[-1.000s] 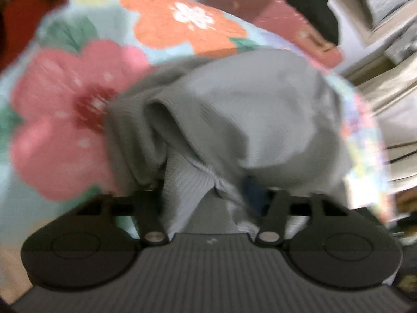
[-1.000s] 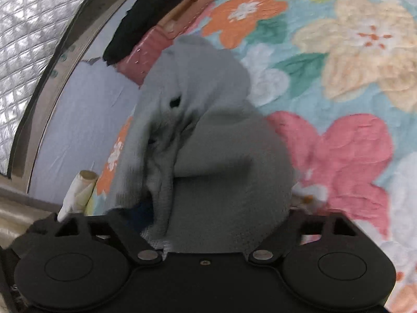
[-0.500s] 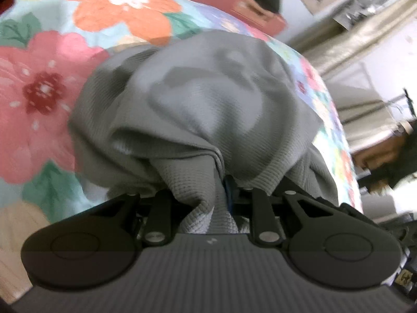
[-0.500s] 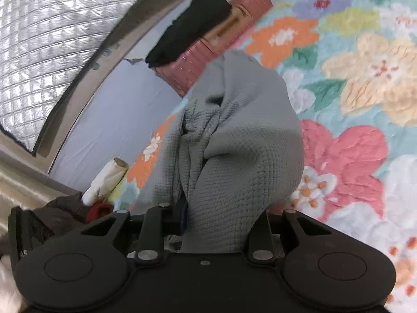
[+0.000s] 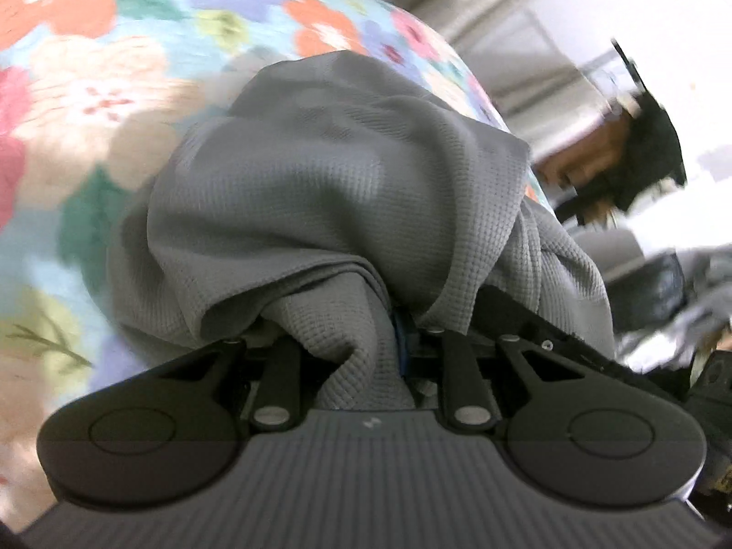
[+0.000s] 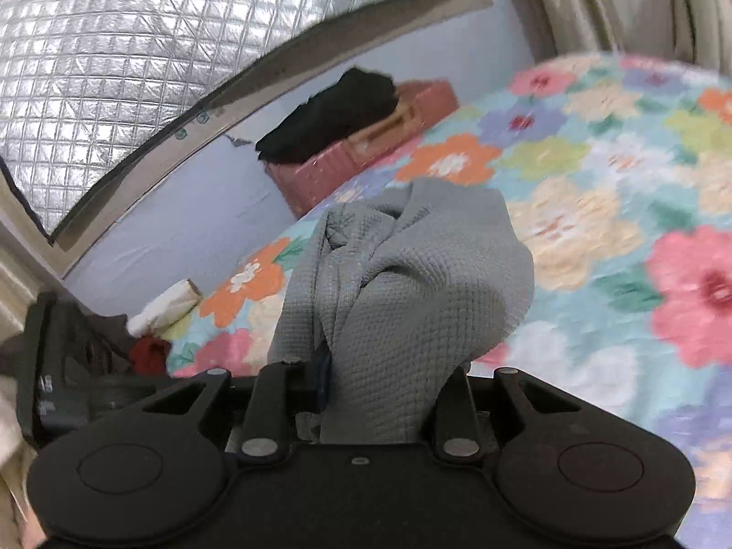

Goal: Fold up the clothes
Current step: 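Grasp the grey garment edge with the left gripper and lift it, then grasp another edge of the grey garment with the right gripper while the left gripper holds its edge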

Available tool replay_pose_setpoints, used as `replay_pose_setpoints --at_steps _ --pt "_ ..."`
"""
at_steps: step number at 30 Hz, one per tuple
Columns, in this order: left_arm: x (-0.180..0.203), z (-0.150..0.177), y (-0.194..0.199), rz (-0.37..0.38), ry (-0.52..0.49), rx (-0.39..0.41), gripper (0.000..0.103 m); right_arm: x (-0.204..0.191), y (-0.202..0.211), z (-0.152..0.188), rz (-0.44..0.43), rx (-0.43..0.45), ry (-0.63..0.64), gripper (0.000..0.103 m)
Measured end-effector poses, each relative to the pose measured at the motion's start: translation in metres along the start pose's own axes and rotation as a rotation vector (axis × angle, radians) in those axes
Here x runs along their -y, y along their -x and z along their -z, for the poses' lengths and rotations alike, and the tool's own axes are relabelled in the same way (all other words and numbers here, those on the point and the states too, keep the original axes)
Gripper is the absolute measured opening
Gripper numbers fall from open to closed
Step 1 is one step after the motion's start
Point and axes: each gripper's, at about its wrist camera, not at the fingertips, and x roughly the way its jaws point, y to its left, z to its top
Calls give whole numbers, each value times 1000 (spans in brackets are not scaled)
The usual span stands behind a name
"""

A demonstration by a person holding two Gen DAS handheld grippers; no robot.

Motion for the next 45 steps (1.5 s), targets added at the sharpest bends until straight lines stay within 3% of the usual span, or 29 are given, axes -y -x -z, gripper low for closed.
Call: replay_pose_setpoints --at_steps 7,14,22,26,33,36,39,45 --pt "61 41 -27 27 -138 -101 18 30 69 27 116 67 34 31" --pt "109 86 -59 39 -259 -221 18 83 116 72 174 101 -78 31" --pt "142 125 -92 39 -357 -328 19 99 154 108 322 69 23 30" --pt "155 134 -104 27 -415 -315 19 108 165 115 385 64 54 29" --pt "185 170 -114 -2 -523 -278 21 101 183 122 493 -31 293 27" --pt "202 182 -110 -6 -595 -250 21 109 201 132 516 27 287 27" --pt "216 188 -107 -25 -678 -234 21 124 211 141 545 95 190 26" --pt "252 165 -111 76 -691 -167 20 127 223 119 655 220 284 25"
